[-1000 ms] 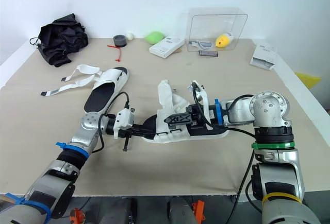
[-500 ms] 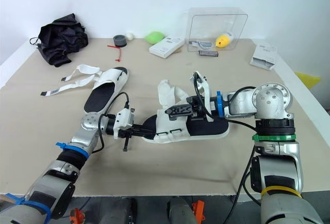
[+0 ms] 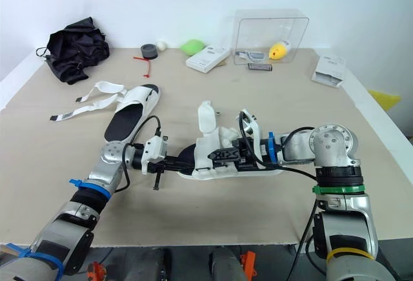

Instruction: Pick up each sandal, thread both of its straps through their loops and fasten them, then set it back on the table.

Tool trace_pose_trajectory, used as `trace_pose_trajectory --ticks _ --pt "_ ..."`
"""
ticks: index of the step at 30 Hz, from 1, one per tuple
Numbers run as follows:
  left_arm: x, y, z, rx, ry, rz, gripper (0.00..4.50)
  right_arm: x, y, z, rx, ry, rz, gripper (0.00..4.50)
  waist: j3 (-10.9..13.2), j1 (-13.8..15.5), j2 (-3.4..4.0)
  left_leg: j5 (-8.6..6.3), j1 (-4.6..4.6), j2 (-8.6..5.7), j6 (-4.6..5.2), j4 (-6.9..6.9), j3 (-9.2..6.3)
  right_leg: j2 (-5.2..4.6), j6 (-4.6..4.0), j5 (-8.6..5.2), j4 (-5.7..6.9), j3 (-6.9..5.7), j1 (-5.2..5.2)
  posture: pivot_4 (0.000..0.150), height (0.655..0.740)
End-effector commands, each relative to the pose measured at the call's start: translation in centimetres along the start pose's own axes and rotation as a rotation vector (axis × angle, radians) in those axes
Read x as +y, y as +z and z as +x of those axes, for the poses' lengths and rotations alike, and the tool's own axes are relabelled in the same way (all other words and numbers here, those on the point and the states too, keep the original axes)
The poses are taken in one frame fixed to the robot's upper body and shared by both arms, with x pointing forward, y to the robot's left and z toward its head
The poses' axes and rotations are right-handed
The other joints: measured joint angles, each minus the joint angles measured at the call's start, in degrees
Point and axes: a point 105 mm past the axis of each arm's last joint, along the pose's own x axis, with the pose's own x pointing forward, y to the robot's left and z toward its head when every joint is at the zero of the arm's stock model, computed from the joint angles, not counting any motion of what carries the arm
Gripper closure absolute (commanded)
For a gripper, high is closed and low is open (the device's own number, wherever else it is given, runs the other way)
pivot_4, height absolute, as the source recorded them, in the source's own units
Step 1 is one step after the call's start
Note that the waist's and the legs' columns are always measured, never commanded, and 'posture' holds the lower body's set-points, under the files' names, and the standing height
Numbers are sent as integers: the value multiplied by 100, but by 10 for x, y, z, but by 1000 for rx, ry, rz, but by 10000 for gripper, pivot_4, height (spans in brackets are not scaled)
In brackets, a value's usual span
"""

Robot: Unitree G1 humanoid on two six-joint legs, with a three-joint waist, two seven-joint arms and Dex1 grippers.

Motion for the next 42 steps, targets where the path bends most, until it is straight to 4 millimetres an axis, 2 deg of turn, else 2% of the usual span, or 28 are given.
trace_pose_trajectory --ticks 1,16,34,42 --pt "-15 -26 -1 81 -38 -96 45000 11 2 -5 -2 40 -38 44438 0 0 0 0 0 0 0 0 0 0 0 0 0 0 0 1500 7400" --pt "-15 -25 -1 82 -40 -95 45000 -7 -6 -10 -48 -20 -26 44438 0 0 0 -1 0 -1 1 -2 0 0 0 -2 -1 0 0 1500 7400" --pt "-15 -26 -2 84 -42 -94 45000 -4 -8 -19 -46 -3 -58 44438 1 4 -1 -1 0 -4 1 -2 0 -1 2 -3 -1 0 0 1500 7400" --pt "-14 -26 -2 85 -37 -95 45000 10 -14 -12 21 49 -163 44438 1 5 -1 -1 -1 -5 1 -2 -1 -3 4 -5 -2 -1 -1 1500 7400"
